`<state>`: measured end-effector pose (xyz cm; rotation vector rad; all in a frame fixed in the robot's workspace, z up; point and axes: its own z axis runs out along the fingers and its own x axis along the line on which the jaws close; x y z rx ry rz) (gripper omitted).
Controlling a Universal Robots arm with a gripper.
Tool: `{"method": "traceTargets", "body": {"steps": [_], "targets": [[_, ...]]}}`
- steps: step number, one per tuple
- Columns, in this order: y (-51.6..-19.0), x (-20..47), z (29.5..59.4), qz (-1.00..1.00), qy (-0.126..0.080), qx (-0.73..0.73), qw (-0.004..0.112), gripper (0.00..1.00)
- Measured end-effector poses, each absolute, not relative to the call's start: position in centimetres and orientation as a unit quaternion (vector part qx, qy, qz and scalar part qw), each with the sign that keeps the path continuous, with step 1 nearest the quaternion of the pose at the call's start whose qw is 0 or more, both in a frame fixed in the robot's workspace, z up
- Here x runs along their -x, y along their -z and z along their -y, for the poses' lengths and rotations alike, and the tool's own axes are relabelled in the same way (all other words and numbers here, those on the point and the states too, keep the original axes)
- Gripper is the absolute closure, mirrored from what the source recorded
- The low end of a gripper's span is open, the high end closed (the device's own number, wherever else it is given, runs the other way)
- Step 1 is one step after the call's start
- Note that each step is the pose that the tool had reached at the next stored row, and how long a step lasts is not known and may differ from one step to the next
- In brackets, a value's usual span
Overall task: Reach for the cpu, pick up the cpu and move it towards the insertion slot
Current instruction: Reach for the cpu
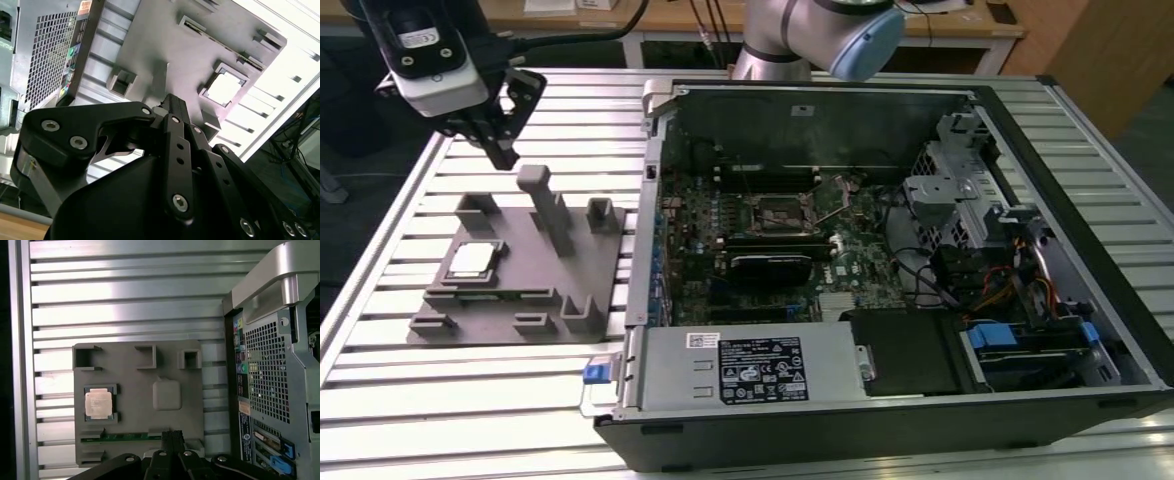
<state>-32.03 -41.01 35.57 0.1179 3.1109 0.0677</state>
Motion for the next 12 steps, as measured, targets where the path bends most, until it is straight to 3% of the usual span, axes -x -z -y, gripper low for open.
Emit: {"method": "traceTargets", "body": {"steps": [12], "targets": [[-34.9,33.4,41.1,-0.999,-0.022,-0.038,0.014,0.89]]}}
